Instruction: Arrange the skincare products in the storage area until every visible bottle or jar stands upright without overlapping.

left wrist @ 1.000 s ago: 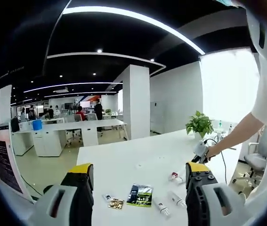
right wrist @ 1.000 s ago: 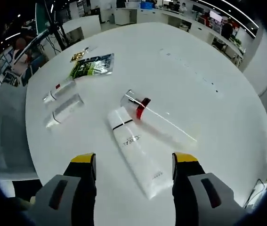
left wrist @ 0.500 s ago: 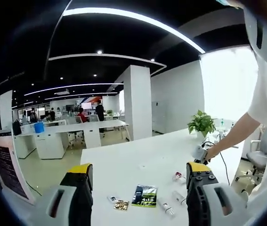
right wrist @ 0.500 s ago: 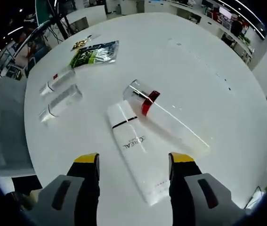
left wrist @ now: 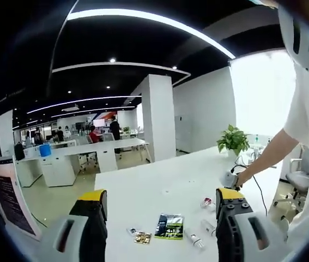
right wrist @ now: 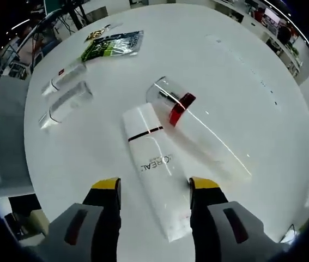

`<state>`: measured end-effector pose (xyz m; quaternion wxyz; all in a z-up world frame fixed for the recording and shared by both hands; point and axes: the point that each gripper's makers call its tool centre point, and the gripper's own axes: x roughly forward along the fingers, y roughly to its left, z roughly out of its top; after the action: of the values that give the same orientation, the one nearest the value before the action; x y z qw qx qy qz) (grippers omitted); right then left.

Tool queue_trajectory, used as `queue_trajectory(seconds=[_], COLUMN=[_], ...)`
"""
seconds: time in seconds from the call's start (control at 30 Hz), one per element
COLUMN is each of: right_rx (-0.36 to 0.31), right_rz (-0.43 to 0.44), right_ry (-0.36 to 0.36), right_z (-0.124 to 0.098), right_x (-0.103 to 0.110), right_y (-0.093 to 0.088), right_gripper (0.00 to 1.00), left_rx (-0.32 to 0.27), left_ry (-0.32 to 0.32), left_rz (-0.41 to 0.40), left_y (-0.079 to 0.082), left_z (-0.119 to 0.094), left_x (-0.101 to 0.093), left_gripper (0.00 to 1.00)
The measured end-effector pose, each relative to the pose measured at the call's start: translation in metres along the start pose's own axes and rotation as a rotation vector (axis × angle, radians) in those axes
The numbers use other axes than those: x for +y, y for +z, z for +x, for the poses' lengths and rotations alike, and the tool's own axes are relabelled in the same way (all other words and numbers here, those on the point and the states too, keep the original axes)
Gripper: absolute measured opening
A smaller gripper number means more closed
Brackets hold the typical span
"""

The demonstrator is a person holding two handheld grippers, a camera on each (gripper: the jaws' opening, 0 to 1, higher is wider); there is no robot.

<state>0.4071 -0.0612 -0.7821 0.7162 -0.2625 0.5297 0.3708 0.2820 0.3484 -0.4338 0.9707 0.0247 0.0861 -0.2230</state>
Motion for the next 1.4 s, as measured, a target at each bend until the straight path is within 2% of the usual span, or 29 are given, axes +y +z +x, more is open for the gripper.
queue_trajectory(seconds=[0.27, 0.4, 0.57, 0.87, 1.13, 1.4], right_rx=[0.046, 0.083, 0.088, 0.112, 0.100, 0.122], right_rz=[-0.060, -0.119, -0.105, -0.121, -0.135, -0.180], right_ry=[-0.007, -0.001, 0.017, 0.020, 0.030, 0.025], right_z=[0.006, 0.007, 0.007, 0.006, 0.017, 0.020], right_x=[-0.002, -0.003, -0.003, -0.010, -0.028, -0.026], right_y=[0.000, -0.003, -0.002, -0.001, -0.006, -0.005], right_gripper=[0.44, 0.43, 0.43, 0.33, 0.33, 0.27], left_rx=[0.024, 0.034, 0.038, 0.040, 0.055, 0.044], left_ry=[-0.002, -0.005, -0.009, -0.007, -0.014, -0.012], left_rz=[0.018, 0.032, 0.040, 0.045, 0.085, 0.047], left_y=[-0.003, -0.005, -0.006, -0.006, -0.008, -0.009], left_z=[0.001, 0.003, 0.005, 0.007, 0.009, 0.008], left_x=[-0.003, -0.005, -0.006, -0.006, -0.010, -0.009], left_gripper=[0.85, 0.85, 0.85, 0.84, 0.84, 0.84])
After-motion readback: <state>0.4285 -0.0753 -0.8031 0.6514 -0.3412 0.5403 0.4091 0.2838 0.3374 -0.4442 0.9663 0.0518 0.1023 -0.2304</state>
